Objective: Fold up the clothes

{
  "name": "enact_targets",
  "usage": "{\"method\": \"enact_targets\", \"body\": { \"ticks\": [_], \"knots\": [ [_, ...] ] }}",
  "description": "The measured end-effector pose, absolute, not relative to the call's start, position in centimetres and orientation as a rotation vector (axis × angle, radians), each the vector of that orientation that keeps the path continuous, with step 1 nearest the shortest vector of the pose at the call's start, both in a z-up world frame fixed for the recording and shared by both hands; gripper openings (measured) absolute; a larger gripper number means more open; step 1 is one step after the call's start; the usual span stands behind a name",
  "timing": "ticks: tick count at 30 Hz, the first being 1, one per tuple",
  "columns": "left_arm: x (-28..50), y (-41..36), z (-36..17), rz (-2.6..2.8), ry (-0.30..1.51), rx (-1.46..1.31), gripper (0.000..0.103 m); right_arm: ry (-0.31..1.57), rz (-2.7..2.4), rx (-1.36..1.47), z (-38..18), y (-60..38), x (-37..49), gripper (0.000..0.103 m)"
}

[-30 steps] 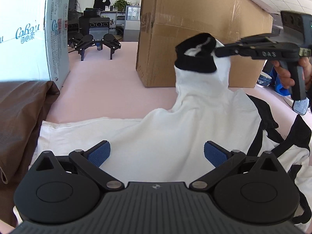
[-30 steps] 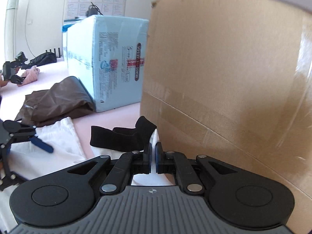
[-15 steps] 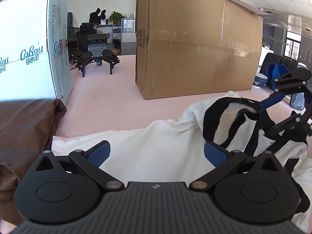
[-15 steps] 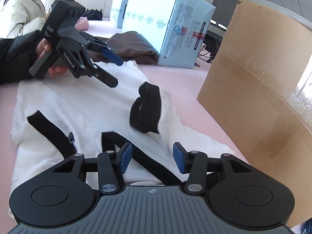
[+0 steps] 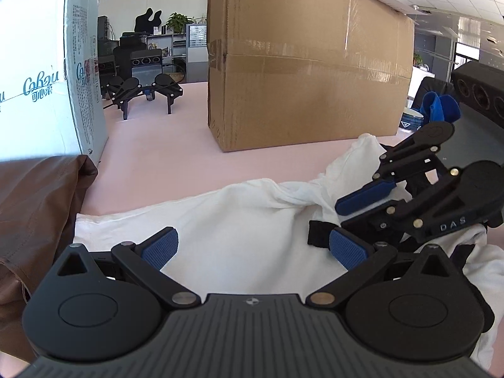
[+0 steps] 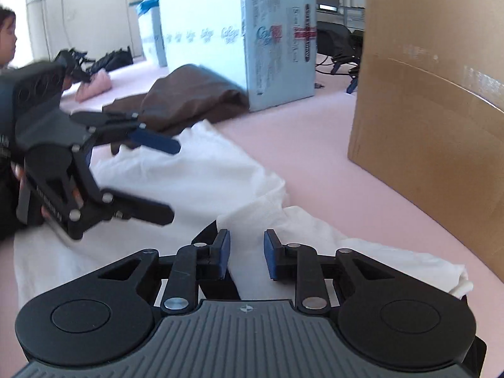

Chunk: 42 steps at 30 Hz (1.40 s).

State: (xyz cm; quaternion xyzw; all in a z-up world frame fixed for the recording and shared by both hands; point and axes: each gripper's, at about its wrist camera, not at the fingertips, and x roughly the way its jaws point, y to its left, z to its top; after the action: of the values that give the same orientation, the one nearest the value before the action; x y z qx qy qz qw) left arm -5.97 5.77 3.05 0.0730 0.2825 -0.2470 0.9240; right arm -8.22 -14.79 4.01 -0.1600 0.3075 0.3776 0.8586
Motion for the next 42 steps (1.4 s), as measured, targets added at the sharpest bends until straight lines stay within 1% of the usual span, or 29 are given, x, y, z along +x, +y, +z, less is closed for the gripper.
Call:
{"method": "enact_targets", "body": {
  "ticks": [2, 4, 7, 9, 10, 11, 12, 15, 19, 22, 25, 29, 31, 32, 33, 37, 39, 40, 42],
  "knots": [
    [-5.1, 5.1, 1.7, -0.453, 0.667, 0.181, 0.103, 0.639, 0.765, -0.410, 3.5, -14.7, -9.3, 0.022],
    [-4.7, 5.7, 1.6, -0.465, 0.671, 0.141, 0.103, 0.606, 0.725, -0.446, 2.9, -14.2, -9.7, 0.023],
    [-4.9, 6.9, 2.6, -0.410, 0.647, 0.120, 0.103, 0.591, 0.653, -0.473, 3.1, -13.9, -9.9, 0.038],
    [-5.8, 8.3, 3.5, -0.371, 0.621, 0.123, 0.103, 0.544, 0.567, -0.434, 5.1, -14.8, -10.8, 0.042],
    [-6.6, 9.2, 3.8, -0.343, 0.610, 0.125, 0.103, 0.501, 0.538, -0.360, 6.6, -16.2, -11.9, 0.058],
    [-8.0, 10.4, 4.0, -0.296, 0.599, 0.135, 0.103, 0.458, 0.509, -0.283, 8.2, -17.7, -13.0, 0.083],
    [-9.0, 11.1, 4.0, -0.268, 0.593, 0.142, 0.103, 0.431, 0.497, -0.153, 10.1, -20.7, -15.3, 0.090],
    [-13.1, 13.1, 3.6, -0.183, 0.575, 0.181, 0.103, 0.433, 0.505, -0.027, 11.2, -24.4, -20.8, 0.091],
    [-17.5, 14.6, 3.7, -0.137, 0.592, 0.181, 0.103, 0.366, 0.454, -0.101, 9.4, -22.8, -27.5, 0.091],
    [-19.8, 15.1, 4.0, -0.156, 0.639, 0.172, 0.103, 0.382, 0.439, -0.105, 7.8, -21.1, -30.0, 0.092],
    [-21.6, 15.6, 4.2, -0.135, 0.672, 0.170, 0.103, 0.408, 0.322, -0.134, 6.4, -19.9, -31.1, 0.092],
    [-23.3, 16.5, 4.6, -0.068, 0.687, 0.116, 0.103, 0.393, 0.291, -0.030, 5.8, -21.5, -32.0, 0.093],
    [-23.9, 16.8, 4.5, -0.069, 0.698, 0.074, 0.103, 0.397, 0.262, 0.118, 5.6, -23.3, -31.9, 0.098],
    [-24.2, 16.9, 4.3, -0.074, 0.716, 0.044, 0.103, 0.414, 0.259, 0.210, 5.3, -24.3, -31.6, 0.099],
    [-24.3, 16.9, 4.1, -0.082, 0.728, 0.021, 0.103, 0.433, 0.260, 0.291, 5.0, -25.1, -31.3, 0.099],
    [-24.4, 17.1, 3.0, -0.134, 0.793, -0.111, 0.103, 0.575, 0.323, 0.757, 2.3, -29.3, -29.3, 0.099],
    [-24.4, 17.1, 2.6, -0.151, 0.780, -0.147, 0.103, 0.623, 0.361, 0.864, 0.9, -29.8, -28.8, 0.099],
    [-24.3, 17.0, 2.5, -0.149, 0.772, -0.155, 0.103, 0.622, 0.359, 0.857, 0.9, -29.8, -28.8, 0.097],
    [-24.2, 16.8, 2.5, -0.154, 0.765, -0.170, 0.103, 0.603, 0.334, 0.771, 1.3, -28.6, -28.9, 0.097]
  ]
}}
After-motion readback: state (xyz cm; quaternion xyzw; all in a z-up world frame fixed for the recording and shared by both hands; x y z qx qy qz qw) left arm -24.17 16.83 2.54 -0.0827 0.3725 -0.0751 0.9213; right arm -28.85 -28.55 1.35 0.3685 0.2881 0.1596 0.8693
